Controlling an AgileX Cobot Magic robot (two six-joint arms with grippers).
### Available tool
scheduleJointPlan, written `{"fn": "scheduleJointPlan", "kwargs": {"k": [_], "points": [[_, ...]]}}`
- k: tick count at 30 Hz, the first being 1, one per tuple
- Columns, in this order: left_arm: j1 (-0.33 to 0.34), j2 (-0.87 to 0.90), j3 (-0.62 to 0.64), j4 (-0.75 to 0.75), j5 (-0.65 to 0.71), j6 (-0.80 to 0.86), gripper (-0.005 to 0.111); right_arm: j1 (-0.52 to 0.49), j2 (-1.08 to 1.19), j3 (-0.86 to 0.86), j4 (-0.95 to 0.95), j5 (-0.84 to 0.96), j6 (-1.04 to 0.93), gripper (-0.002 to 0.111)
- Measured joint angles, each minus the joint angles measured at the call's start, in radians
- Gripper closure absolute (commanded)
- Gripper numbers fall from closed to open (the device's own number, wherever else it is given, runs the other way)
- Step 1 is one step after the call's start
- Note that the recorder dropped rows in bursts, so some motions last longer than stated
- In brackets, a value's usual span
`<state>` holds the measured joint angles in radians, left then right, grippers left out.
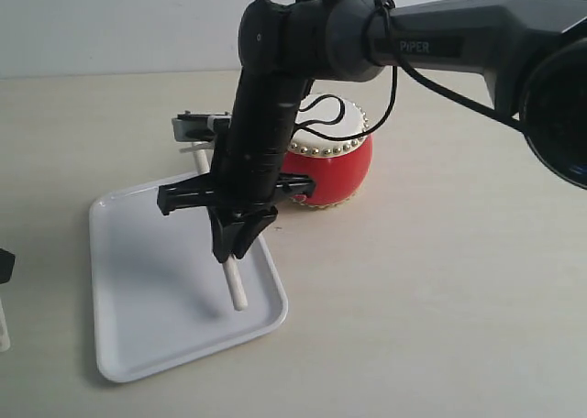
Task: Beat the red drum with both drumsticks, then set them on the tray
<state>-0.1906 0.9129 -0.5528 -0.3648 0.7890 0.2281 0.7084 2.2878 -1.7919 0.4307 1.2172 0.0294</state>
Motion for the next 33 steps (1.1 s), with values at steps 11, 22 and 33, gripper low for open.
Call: {"fn": "scheduleJointPlan", "kwargs": {"k": [11, 22, 33], "points": [[0.0, 0.0, 0.0, -0.006, -0.009, 0.006, 0.107, 0.0, -0.074, -0.004, -0.078, 0.002, -0.017, 0.108], [0.0, 0.0, 0.0, -0.012, -0.011, 0.007, 0.107, 0.0, -0.013, -0.004, -0.071, 0.004, -0.047, 0.108], [0.0, 0.0, 0.0, -0.012, -0.015, 0.014, 0.107, 0.0, 0.041, -0.004, -0.067, 0.008, -0.061, 0.103]]}}
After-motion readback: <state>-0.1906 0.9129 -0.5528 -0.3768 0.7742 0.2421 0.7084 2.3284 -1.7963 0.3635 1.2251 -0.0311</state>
